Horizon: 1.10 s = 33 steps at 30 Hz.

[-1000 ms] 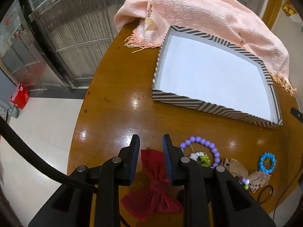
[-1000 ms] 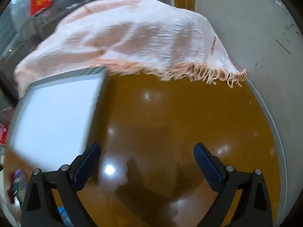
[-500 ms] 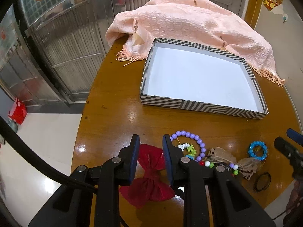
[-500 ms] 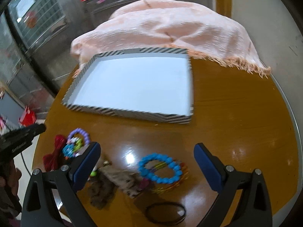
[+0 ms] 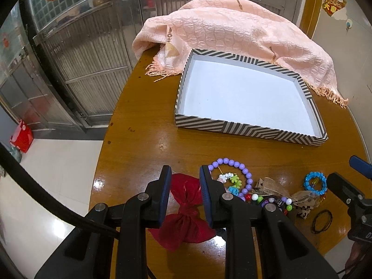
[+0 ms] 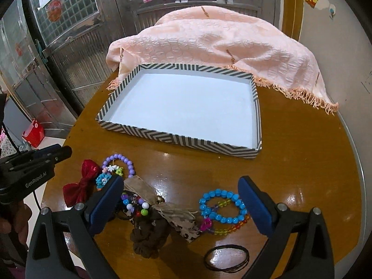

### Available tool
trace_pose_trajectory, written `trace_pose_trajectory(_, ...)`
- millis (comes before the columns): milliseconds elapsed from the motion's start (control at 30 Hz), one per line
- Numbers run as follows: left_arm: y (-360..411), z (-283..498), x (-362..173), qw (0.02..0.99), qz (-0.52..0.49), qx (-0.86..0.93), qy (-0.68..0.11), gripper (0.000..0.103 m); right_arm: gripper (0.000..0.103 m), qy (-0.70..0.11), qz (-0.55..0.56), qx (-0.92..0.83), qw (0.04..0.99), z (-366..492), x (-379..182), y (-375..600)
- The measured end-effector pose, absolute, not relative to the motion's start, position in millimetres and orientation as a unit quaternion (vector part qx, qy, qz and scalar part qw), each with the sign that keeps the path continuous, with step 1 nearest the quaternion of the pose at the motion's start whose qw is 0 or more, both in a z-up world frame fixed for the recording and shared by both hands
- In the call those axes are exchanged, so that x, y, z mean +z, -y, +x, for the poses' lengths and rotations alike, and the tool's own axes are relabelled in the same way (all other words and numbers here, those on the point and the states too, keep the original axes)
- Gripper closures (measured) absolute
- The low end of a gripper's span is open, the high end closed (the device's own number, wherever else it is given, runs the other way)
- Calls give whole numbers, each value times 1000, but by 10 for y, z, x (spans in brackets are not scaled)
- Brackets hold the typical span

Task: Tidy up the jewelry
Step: 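Move both tools toward the jewelry pile beside the striped box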

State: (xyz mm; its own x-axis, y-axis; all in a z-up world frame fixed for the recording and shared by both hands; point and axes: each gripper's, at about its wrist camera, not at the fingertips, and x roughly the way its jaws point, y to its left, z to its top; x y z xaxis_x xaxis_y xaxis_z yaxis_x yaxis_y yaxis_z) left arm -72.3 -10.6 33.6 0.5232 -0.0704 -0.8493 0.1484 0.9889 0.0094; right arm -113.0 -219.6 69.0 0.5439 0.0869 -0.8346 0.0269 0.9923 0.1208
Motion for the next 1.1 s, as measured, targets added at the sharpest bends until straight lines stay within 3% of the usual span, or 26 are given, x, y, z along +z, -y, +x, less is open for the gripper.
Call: trace_pose_trajectory(1100, 109, -753, 299, 871, 37, -59, -485, 84, 3, -493, 52, 28, 868, -1095, 596, 2169)
